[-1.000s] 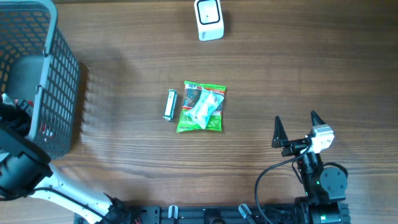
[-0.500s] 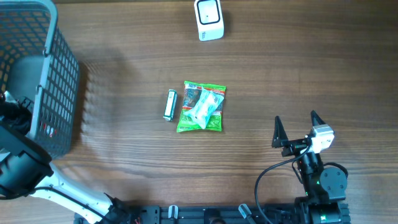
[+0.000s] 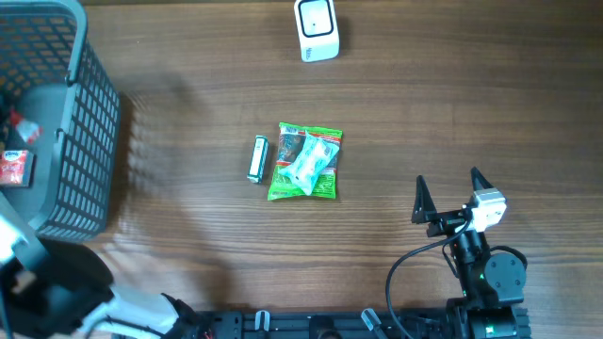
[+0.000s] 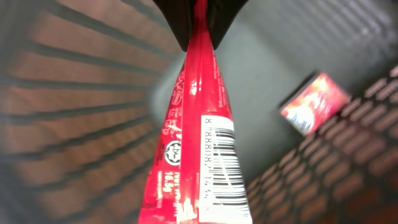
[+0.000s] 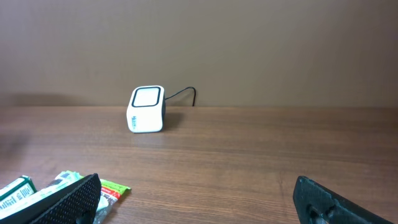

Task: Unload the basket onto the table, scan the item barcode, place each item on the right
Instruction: 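Reach into the basket and grasp the red stick packet with the left gripper, then place the red stick packet left of the green box and release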

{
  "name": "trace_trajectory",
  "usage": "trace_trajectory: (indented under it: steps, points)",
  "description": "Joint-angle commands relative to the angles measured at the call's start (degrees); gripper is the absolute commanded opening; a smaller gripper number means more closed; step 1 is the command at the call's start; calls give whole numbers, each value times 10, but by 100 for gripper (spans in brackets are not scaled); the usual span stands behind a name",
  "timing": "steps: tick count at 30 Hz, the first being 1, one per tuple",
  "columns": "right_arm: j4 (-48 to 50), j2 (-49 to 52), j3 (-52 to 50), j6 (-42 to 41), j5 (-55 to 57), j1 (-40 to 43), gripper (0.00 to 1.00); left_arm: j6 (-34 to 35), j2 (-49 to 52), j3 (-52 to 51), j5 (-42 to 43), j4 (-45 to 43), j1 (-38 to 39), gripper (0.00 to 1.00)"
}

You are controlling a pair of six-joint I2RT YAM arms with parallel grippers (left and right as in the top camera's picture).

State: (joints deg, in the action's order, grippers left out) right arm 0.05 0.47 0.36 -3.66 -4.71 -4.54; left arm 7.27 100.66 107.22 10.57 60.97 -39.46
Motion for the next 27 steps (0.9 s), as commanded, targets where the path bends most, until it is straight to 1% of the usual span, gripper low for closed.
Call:
trace_trajectory:
  steps: [1,5,8,12,15,17,18,20,23,27]
  points:
    - [2,-3,0,-8,-7,-3,100,12,-90,8,4,-11,68,4]
    - [2,-3,0,-8,-7,-3,100,12,-172,8,-32,1,164,4]
    - [2,-3,0,-8,-7,-3,100,12,-201,8,-36,47,250,4]
    - [2,-3,0,-8,-7,-3,100,11,-178,-19,-43,131,357,4]
    - [2,-3,0,-8,-7,-3,100,11,-148,-88,-43,140,408,4]
    - [2,-3,0,-8,-7,-3,100,11,-122,-160,-45,122,433,4]
    - [2,-3,0,-8,-7,-3,98,10,-110,-200,-49,103,443,4]
    - [2,-3,0,-8,-7,-3,100,11,-90,-262,-49,63,455,4]
    - [2,-3,0,-8,-7,-3,100,11,-56,-366,-49,-34,473,4]
    - [2,-3,0,-8,-7,-3,100,12,-23,-452,-49,-153,487,4]
